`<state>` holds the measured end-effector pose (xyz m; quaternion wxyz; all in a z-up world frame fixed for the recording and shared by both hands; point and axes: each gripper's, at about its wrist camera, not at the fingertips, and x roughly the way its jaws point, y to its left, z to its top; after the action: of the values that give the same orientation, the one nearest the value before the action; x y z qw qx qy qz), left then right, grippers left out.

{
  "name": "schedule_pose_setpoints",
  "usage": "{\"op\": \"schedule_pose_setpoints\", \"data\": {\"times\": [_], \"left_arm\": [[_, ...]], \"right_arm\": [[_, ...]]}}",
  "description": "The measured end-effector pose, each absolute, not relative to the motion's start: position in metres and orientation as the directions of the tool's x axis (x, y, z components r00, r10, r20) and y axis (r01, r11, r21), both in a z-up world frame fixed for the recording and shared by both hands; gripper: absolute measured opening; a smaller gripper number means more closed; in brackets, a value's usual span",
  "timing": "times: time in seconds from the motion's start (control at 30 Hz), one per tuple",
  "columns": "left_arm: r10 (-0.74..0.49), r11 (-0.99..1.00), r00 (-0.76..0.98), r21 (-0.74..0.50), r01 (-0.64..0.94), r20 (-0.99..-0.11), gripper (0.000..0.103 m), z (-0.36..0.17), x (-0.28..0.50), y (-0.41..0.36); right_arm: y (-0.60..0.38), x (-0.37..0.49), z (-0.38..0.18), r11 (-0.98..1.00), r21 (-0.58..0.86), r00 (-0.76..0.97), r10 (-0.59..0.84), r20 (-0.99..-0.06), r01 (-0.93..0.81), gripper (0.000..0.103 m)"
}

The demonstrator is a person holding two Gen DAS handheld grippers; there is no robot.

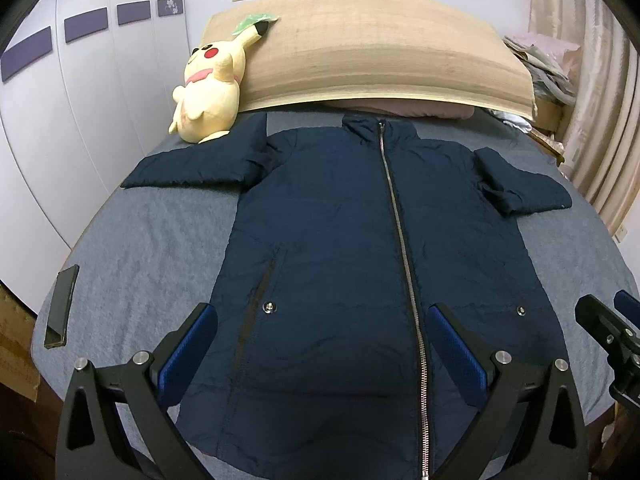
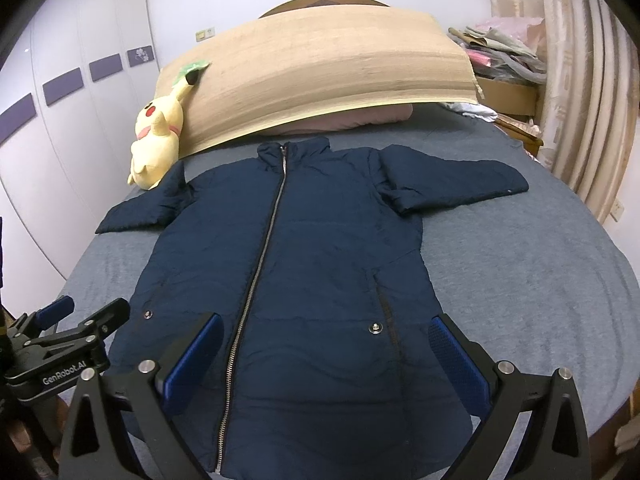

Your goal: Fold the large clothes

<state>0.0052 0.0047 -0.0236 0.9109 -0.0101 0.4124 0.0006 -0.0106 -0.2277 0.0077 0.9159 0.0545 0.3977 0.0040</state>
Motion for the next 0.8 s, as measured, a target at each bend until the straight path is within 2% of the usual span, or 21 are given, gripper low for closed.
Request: {"op": "schedule_pose_setpoints", "data": {"times": [0.8], "left_arm": [[0.005, 1.000, 0.624, 0.001, -0.006, -0.782, 0.103, -0.041, 0.010, 0.000]], "right_arm": [[-0.233, -0.003, -0.003, 0.993, 0.106, 0.660, 0.046, -0.750, 0.052, 0.103]]}}
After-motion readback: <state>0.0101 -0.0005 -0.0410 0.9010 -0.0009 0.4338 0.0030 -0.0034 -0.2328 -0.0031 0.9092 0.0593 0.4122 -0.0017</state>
